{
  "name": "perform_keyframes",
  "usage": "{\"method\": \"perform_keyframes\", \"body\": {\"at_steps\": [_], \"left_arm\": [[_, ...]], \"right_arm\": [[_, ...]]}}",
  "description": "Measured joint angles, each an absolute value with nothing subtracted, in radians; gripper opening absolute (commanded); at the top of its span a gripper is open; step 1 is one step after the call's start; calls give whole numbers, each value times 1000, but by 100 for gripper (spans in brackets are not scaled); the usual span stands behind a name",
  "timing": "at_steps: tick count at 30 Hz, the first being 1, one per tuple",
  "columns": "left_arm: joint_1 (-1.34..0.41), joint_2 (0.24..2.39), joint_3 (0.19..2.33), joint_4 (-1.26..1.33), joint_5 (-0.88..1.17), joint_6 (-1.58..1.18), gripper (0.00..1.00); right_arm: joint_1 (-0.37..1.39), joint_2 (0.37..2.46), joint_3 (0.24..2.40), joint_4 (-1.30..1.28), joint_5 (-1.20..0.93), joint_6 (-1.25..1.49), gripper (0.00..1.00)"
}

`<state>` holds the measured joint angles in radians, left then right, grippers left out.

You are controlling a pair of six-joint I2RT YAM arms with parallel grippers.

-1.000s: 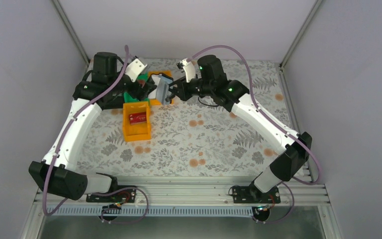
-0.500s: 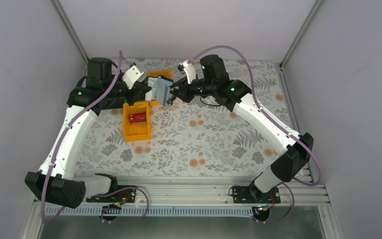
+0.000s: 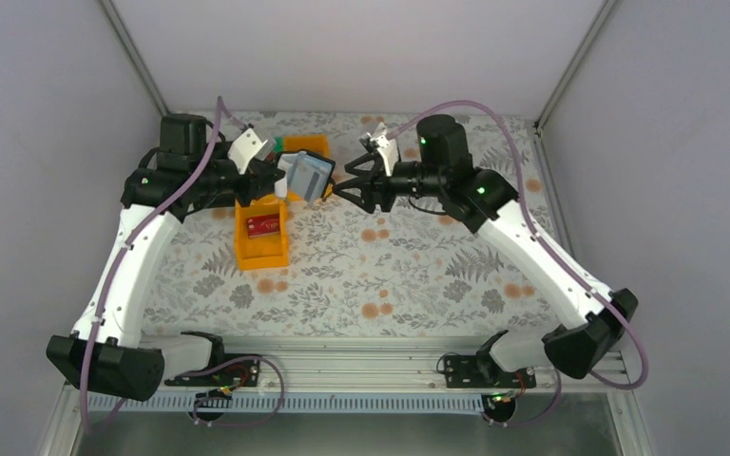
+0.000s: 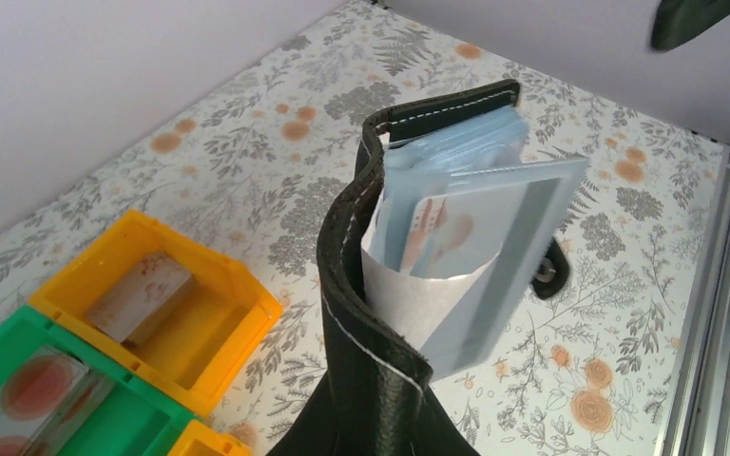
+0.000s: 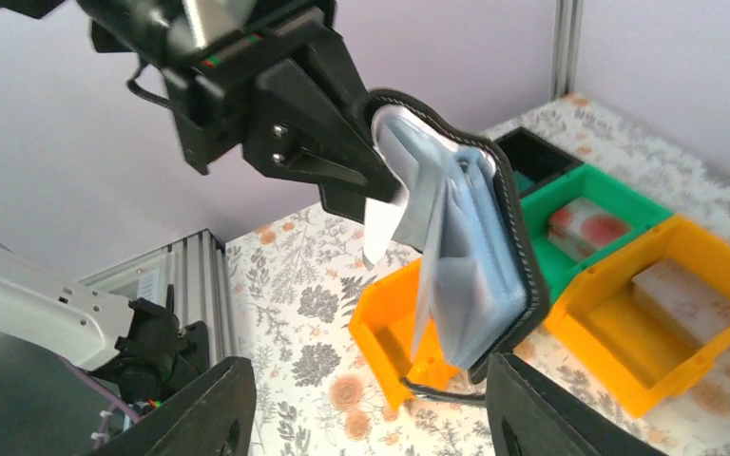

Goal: Take the credit cards out of the card holder

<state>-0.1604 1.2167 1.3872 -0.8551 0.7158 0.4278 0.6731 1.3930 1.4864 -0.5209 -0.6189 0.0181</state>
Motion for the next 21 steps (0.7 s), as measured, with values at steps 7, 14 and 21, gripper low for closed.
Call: {"method": "perform_keyframes", "body": {"at_steps": [7,14,21], "left_arm": [[-159,1208,1387,-856,693,399,2],[-159,1174,1387,-889,754,407,2],[-157,1172,1388,-921,827,423,2]], "right_arm": [[678,1342,1436,-439,-577,23,99],[686,1438,1432,-366,-602,23,99],[690,1467,1425,-315,-736,-13,28]]}}
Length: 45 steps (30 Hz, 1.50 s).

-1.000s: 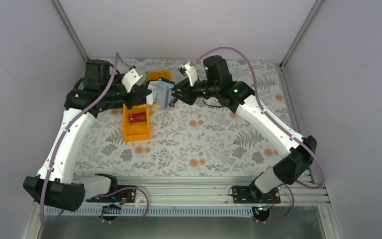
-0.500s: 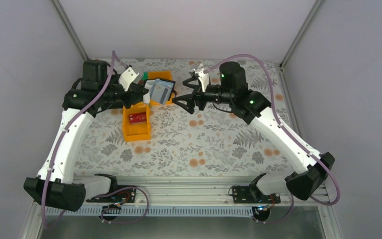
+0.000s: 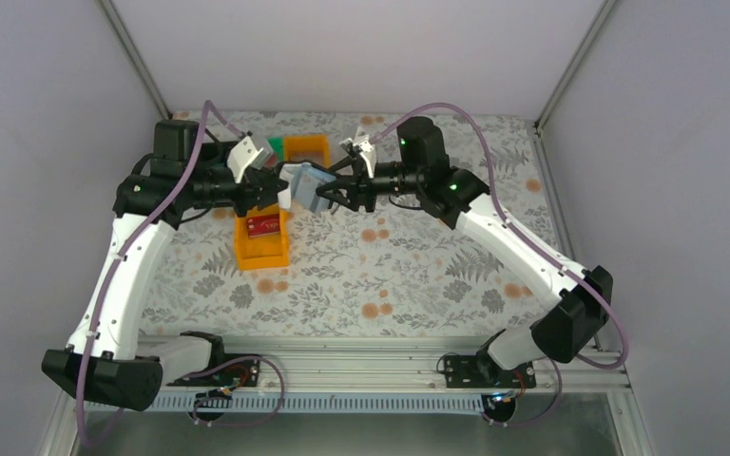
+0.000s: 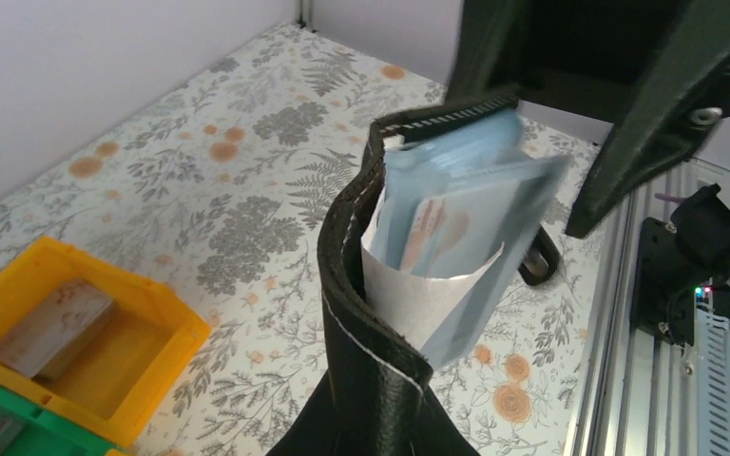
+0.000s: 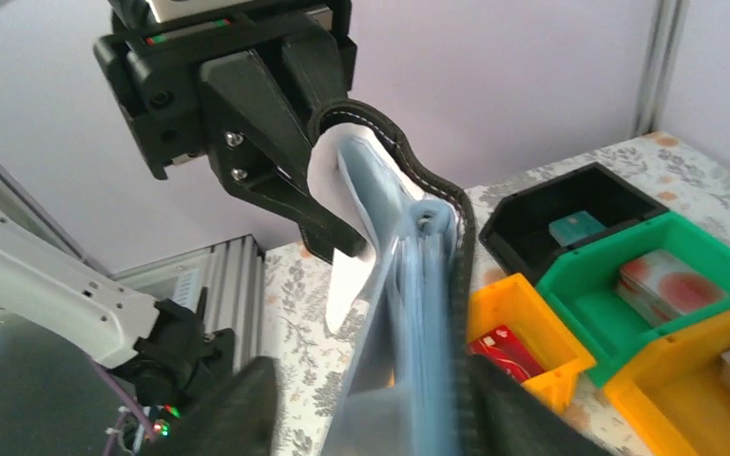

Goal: Take the credit cards out of the card holder

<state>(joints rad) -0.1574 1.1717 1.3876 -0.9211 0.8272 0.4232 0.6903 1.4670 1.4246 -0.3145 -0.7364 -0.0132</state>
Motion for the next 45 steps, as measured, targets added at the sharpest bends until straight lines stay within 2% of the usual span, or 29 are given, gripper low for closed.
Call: {"method": "perform_keyframes", "body": {"at_steps": [2,3,10,11,12,14,15,18,23,28,31,38,45], "left_arm": [[-151,1172,1388,-928,850,432,2],[-146,1172,1388,-934,863,434,2],[-105,1173,1396,-977,940,442,2],[-103,1173,1396,-979,944,442,6],[-100,1173,1396,-982,947,443,23],[-96,1173,1396,-982,946,449,69],[-93,1173,1396,-974,944,446,81],[-73,1172,1396,-947,887,432,91],[-60,1171,1377,-880,717,407,100],[-76,1182,1312,-839,624,406,100],[-147,1191,1288,-822,600,406,100],[-227,1222,1300,-755,480,400,100],[-228,1247,1299,-718,323,411,100]], "right_arm": [[692,1467,1423,-301,-773,-18,10],[692,1467,1422,-299,-784,-21,5],[689,1467,1421,-302,-762,-29,4],[690,1467,1421,-302,-757,-28,4],[692,1467,1421,-302,-752,-27,4],[695,1466,1421,-302,-736,-19,4],[696,1466,1422,-313,-717,-10,4],[698,1472,1434,-378,-620,30,4],[701,1520,1528,-507,-348,145,4],[738,1542,1555,-577,-149,233,4],[782,1575,1599,-608,-82,255,4],[823,1602,1630,-611,-125,255,4],[823,1588,1617,-595,-315,162,4]]}}
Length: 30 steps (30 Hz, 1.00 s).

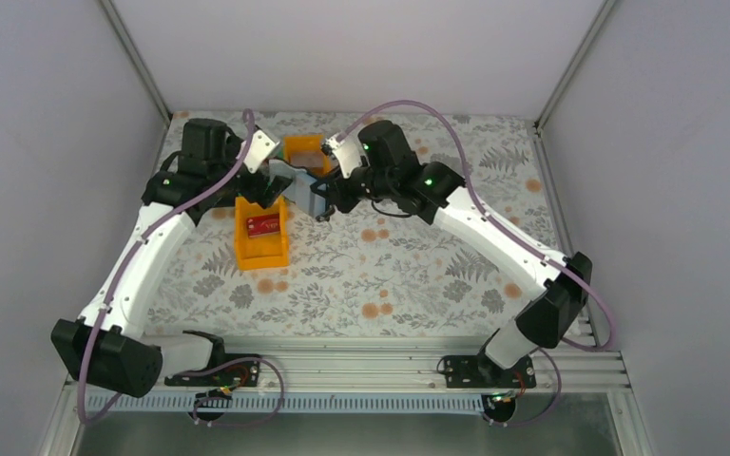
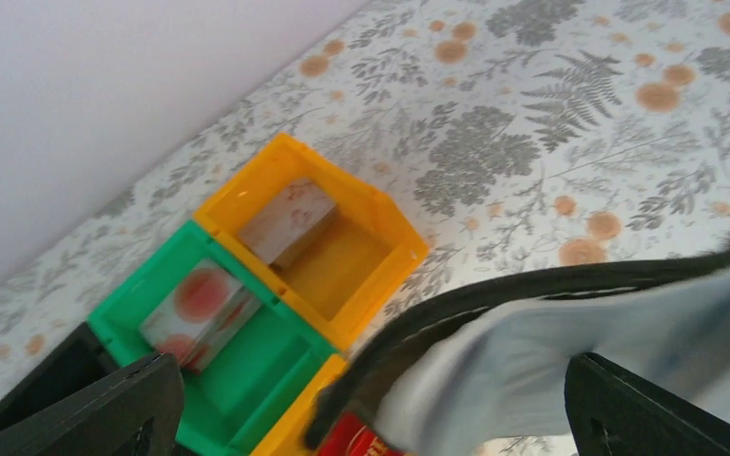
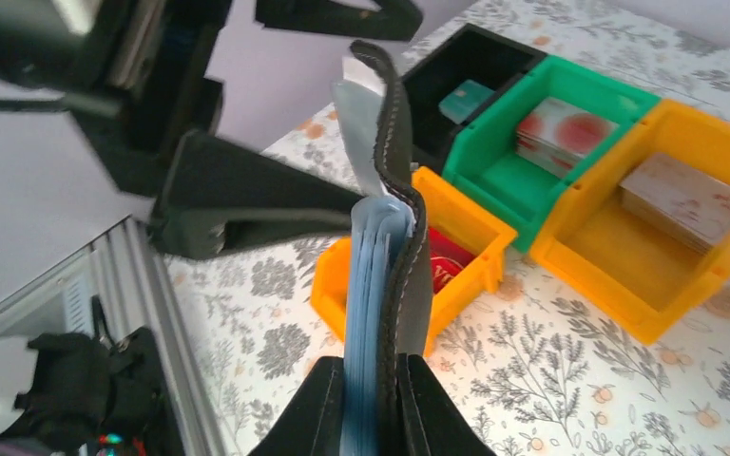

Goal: Take the credit cards out of the card holder

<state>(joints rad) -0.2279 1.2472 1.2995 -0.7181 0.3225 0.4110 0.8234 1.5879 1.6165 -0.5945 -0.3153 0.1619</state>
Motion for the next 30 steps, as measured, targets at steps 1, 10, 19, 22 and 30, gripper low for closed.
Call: {"method": "perform_keyframes", "body": {"at_steps": [1,10,19,22,30], "left_arm": [[-231,1242,1299,-717,303,418,100],[-201,1184,1300,-760,345,504,100],[-155,1142,1391,-1073,732,809,100],[-161,1131,1428,-1169,798,886,100],[-160,1130,1465,-1190,719,801,100]], "right_arm": [[822,1583,1611,-591,-335,148,4],[804,1494,1551,-587,-602,15,4],[765,1478,1537,-620,-666,-81,4],[739,1478,1537,-618,-650,-91,4],[706,1480,1541,-619,-542,-90,4]]}}
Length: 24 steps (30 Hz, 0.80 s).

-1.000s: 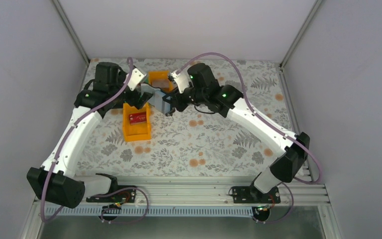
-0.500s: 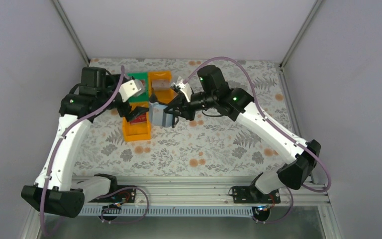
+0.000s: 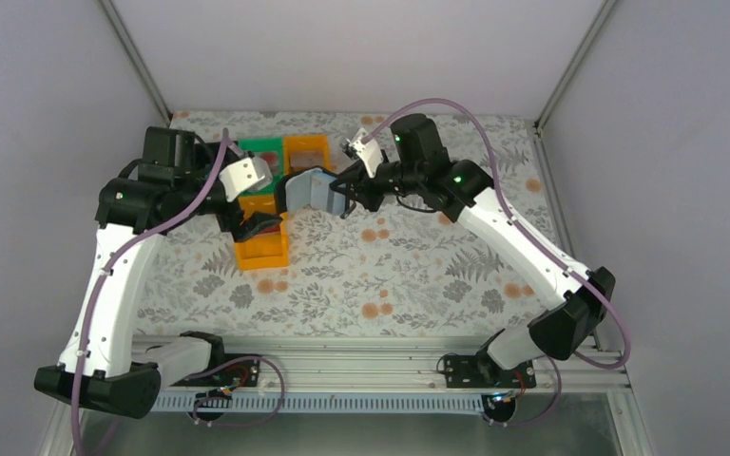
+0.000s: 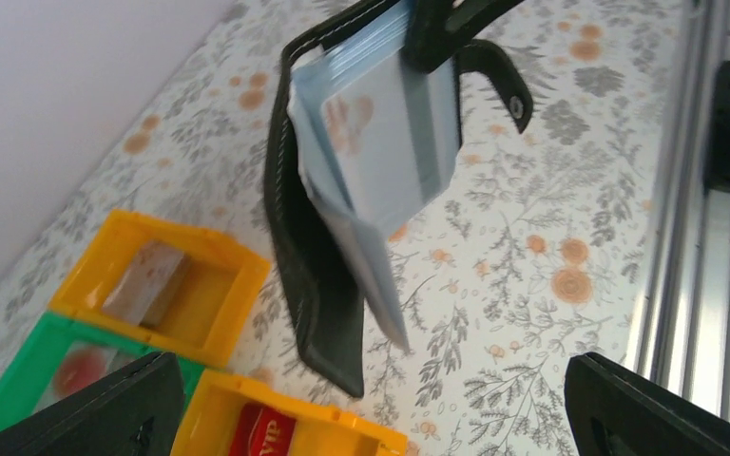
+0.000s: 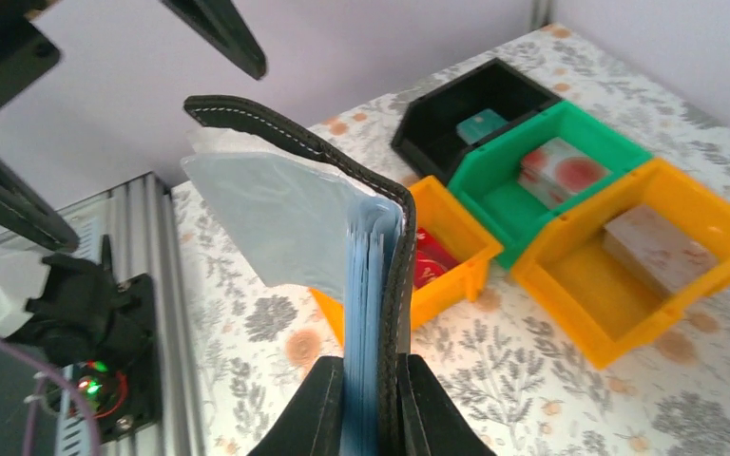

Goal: Take the credit cards out of the card holder

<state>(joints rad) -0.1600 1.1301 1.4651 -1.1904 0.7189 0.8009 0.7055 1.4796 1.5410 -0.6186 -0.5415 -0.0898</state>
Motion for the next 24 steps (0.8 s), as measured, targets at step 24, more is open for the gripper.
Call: {"method": "perform_keyframes", "body": {"at_steps": [24], "left_arm": [[-159,802,1172,-1026,842,564,100]], "right_arm": [[754,1463,1577,-615,-516,-139,4]]}}
